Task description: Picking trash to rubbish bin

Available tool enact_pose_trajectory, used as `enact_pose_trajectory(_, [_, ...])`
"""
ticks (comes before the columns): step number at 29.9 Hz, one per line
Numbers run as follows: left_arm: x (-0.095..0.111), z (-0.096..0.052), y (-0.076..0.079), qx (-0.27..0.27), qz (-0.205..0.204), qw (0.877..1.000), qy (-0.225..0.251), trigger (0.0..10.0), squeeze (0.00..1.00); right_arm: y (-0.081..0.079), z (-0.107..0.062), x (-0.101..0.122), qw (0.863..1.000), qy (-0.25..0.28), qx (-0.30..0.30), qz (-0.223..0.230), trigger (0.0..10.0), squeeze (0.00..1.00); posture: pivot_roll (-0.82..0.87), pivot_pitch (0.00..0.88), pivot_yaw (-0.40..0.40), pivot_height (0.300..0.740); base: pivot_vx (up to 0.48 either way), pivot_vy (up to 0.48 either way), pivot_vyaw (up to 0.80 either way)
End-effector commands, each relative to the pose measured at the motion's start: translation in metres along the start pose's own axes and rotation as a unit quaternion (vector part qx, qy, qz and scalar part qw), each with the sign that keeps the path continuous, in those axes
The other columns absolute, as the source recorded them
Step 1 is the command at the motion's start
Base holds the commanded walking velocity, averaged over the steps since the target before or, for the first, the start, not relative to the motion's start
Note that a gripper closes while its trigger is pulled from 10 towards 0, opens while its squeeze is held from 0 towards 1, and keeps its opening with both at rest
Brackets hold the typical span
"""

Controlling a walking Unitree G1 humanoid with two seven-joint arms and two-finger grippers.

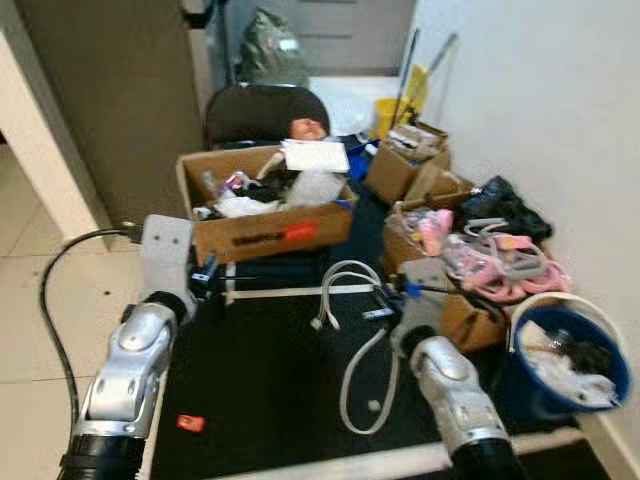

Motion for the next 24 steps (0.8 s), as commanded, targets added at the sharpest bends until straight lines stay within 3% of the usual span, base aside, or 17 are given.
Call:
enact_pose_trajectory(1, [-0.0036,-0.0013,0.0014,-0.001,0.004,1.0,-0.008,10.0,0.0,0.0038,-0.0031,-0.0051,1.0,-0.006,-0.005,0.002,10.0,0.0,0.06,0.087,-0.004,0.74,0.398,0.0,0.5])
enact_pose_trajectory(24, [-0.0036,-0.0011,0.0007,-0.001,0.008,1.0,-0.011,10.0,0.0,0.0104,-0.0001,-0.0016,1.0,-0.003,-0.02,0.012,10.0,0.0,0.07,0.091,-0.003,0.74,0.396,0.0,0.0])
Point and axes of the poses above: a point about 5 cm out from each wrist's last joint towards the gripper, its own z axis pointing out of the wrist towards the gripper, its own x axis along the axis of the wrist's last joint, y = z × x, the point moved 3 cm from there along z, pointing out of the wrist towards the gripper, and after that the axes turned 12 degrees about -z, right-handed, at the moved point
